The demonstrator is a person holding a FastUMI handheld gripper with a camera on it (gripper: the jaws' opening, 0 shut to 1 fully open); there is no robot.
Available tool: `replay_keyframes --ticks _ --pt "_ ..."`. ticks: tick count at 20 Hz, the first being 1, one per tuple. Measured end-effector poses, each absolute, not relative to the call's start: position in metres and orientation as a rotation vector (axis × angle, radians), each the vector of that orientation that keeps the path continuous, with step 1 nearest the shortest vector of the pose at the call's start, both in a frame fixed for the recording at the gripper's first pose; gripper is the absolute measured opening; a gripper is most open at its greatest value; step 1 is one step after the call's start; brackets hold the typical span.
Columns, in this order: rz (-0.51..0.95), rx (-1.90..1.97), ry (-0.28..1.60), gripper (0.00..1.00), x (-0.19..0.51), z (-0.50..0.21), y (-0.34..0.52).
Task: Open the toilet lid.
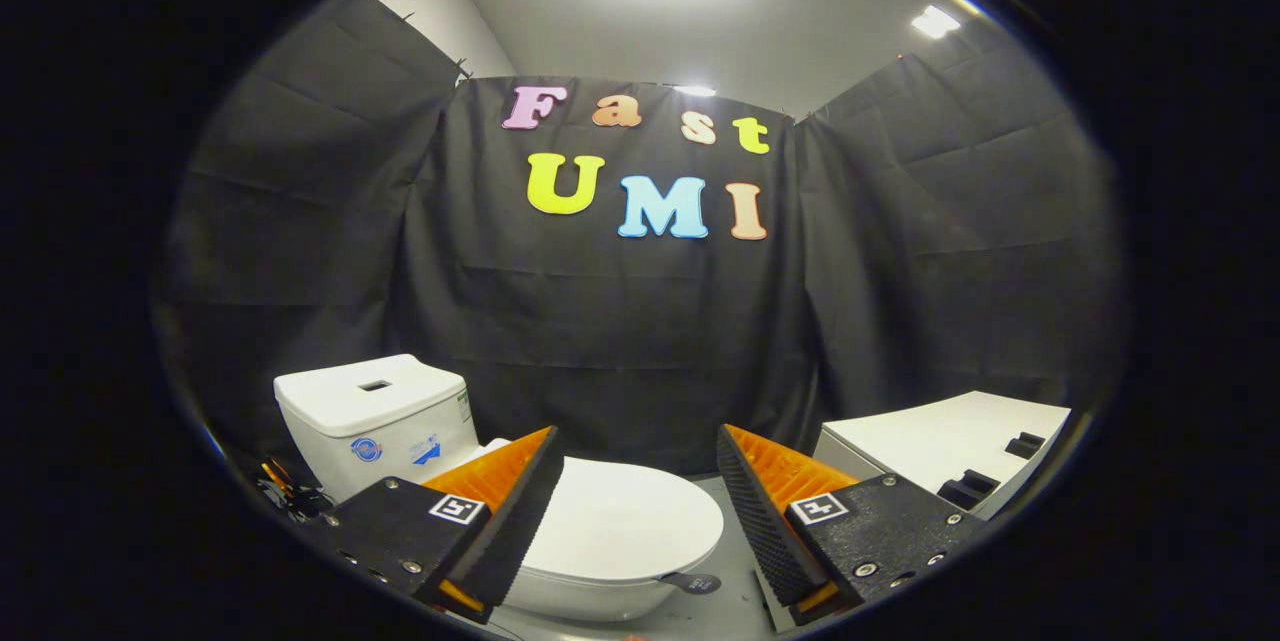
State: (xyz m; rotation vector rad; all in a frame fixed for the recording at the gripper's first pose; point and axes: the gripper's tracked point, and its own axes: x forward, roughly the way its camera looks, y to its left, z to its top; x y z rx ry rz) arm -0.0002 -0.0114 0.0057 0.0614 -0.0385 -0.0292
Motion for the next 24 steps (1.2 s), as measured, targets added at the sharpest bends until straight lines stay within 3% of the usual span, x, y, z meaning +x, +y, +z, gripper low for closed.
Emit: replay_keyframes --ticks 10,24 --pt "-0.027 0.181 -0.044 0.95 0.007 -0.002 -0.018" --pt "-0.135 0.465 -0.015 0.96 0.031 -0.051 -0.068"
